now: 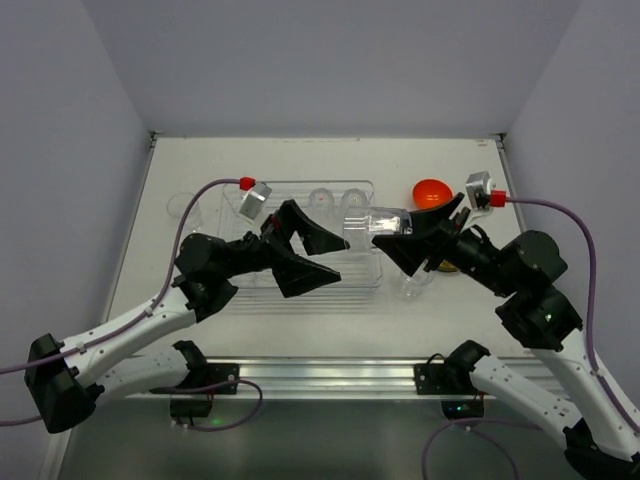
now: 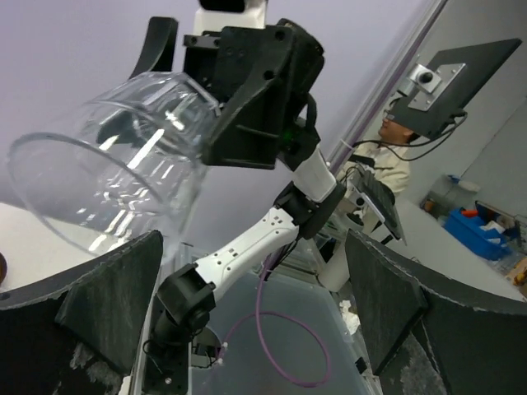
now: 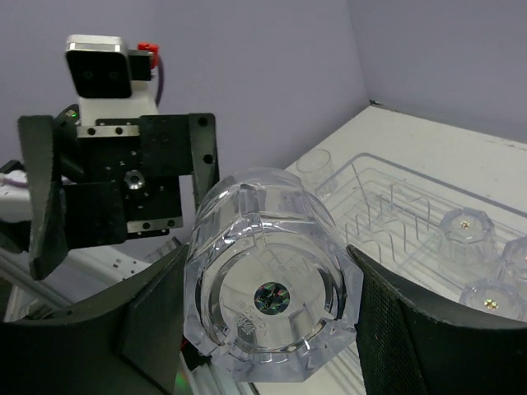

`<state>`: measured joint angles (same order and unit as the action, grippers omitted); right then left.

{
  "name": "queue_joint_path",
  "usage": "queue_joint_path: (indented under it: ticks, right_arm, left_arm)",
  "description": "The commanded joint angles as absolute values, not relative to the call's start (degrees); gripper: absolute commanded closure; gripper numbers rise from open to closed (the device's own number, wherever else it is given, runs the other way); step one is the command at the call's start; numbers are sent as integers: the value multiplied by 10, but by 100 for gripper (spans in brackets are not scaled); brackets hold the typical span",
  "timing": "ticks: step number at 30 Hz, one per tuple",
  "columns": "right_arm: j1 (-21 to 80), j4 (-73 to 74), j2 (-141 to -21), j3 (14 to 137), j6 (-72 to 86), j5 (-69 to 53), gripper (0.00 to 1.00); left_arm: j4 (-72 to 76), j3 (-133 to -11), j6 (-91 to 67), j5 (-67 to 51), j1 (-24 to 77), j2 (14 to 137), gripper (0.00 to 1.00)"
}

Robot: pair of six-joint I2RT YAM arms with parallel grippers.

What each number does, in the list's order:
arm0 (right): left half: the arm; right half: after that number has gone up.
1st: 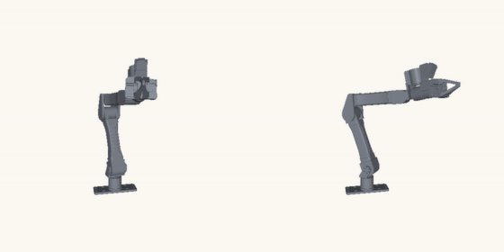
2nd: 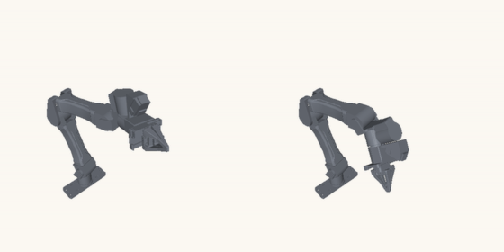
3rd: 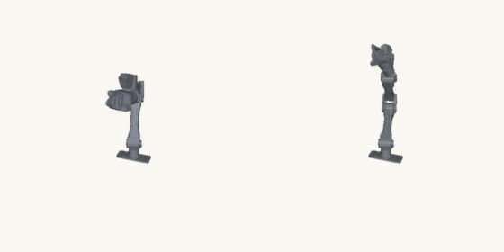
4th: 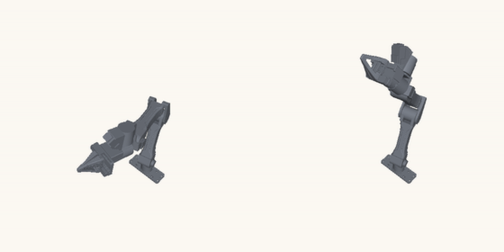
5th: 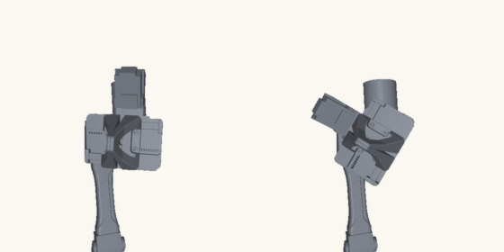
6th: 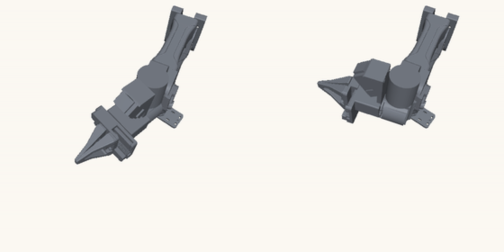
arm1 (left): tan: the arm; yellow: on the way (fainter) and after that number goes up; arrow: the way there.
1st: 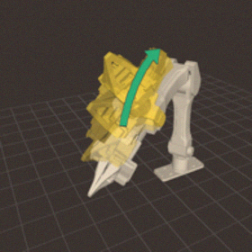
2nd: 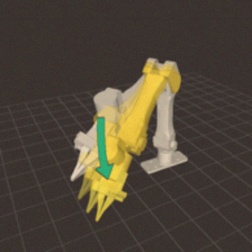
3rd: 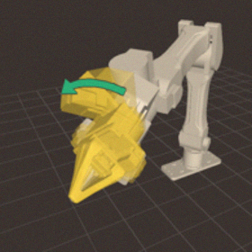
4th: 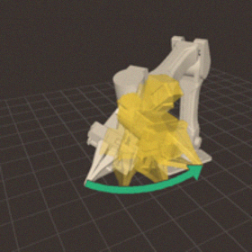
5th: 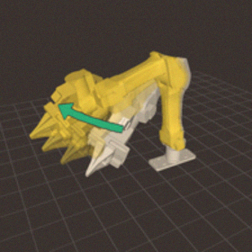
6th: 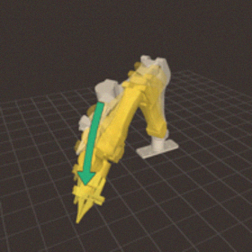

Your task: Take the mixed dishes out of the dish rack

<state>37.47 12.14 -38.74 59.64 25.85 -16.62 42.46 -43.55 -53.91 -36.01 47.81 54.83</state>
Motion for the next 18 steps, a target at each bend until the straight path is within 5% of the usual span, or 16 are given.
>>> queue_joint_path:
  ticks: [1, 7, 9, 10, 13, 15, 16, 18]
  right_arm:
    - [373, 79, -366, 600, 254, -249, 100]
    - [373, 76, -340, 588, 258, -246, 100]
    - [372, 71, -344, 580, 260, -249, 100]
    - [373, 57, -345, 576, 262, -257, 100]
    - [373, 20, -355, 552, 272, -278, 100]
    - [373, 9, -359, 542, 272, -280, 100]
    - [372, 9, -359, 541, 269, -276, 85]
    - [373, 31, -353, 544, 244, -219, 12]
  left_arm:
    - [483, -475, -534, -330, 507, 572, 5]
    - [490, -491, -531, -318, 534, 601, 20]
    - [504, -493, -530, -317, 547, 607, 37]
    - [516, -494, -530, -316, 555, 613, 60]
    - [519, -504, -531, -320, 566, 626, 95]
    - [519, -501, -527, -323, 569, 626, 100]
    - [510, -497, -523, -316, 569, 615, 100]
    - [436, -502, -466, -274, 568, 588, 100]
